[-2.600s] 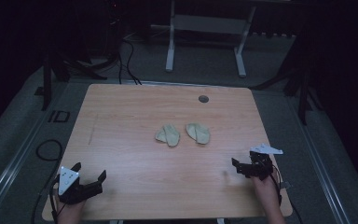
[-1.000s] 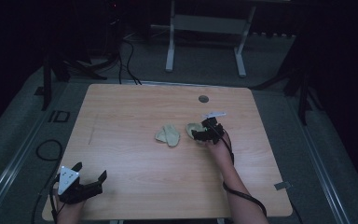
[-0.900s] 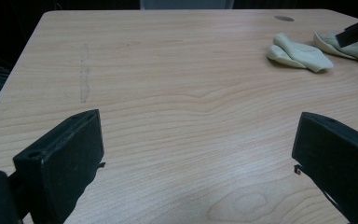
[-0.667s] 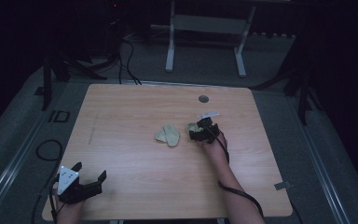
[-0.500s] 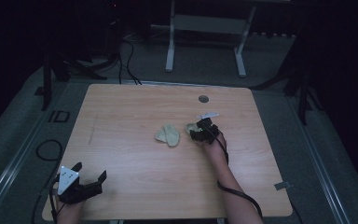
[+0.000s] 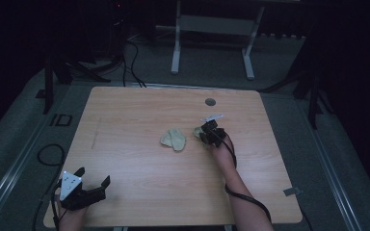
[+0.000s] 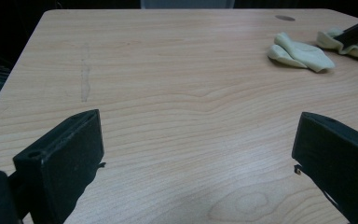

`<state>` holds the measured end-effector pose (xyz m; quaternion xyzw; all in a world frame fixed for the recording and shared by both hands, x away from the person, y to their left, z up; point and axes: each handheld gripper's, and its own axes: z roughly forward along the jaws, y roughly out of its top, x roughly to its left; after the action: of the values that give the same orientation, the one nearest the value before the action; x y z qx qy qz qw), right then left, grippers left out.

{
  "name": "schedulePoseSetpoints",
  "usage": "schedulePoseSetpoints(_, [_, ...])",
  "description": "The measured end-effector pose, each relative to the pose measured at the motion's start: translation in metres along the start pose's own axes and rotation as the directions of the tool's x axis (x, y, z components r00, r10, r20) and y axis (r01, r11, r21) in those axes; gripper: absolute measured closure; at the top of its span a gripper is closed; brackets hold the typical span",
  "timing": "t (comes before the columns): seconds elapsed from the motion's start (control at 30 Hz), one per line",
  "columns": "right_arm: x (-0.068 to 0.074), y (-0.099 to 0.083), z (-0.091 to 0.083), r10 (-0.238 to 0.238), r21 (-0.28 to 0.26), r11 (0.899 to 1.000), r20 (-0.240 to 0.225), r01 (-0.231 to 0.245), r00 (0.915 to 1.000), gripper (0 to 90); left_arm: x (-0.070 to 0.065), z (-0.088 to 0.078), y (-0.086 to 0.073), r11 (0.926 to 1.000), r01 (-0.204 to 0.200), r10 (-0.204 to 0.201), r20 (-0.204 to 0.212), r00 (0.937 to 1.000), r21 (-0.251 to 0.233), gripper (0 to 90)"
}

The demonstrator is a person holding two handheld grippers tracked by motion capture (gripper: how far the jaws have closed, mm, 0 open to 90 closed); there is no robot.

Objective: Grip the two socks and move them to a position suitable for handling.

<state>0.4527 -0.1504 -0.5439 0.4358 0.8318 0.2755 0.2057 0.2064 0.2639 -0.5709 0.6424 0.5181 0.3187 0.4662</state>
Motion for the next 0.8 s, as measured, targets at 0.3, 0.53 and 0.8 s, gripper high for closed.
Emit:
schedulePoseSetpoints(0.3, [0.003, 0.003, -0.032, -0.051, -0.026, 0.998, -0.02, 0.051, 0.9985, 75.6, -0.002, 0.0, 0.0, 1.0, -0.007, 0.007, 0.003, 1.0, 0.0, 2.2])
schedulePoseSetpoints(0.53, [0.01, -0.004, -0.057, -0.086, -0.049, 0.995, -0.034, 0.084, 0.9957, 75.7, -0.001, 0.001, 0.0, 1.0, -0.003, 0.003, -0.003, 1.0, 0.002, 2.2])
schedulePoseSetpoints(0.8, [0.036, -0.015, -0.095, -0.164, -0.106, 0.982, -0.083, 0.155, 0.983, 75.7, -0.003, 0.002, 0.001, 0.9999, -0.011, 0.011, -0.001, 0.9999, 0.005, 2.2])
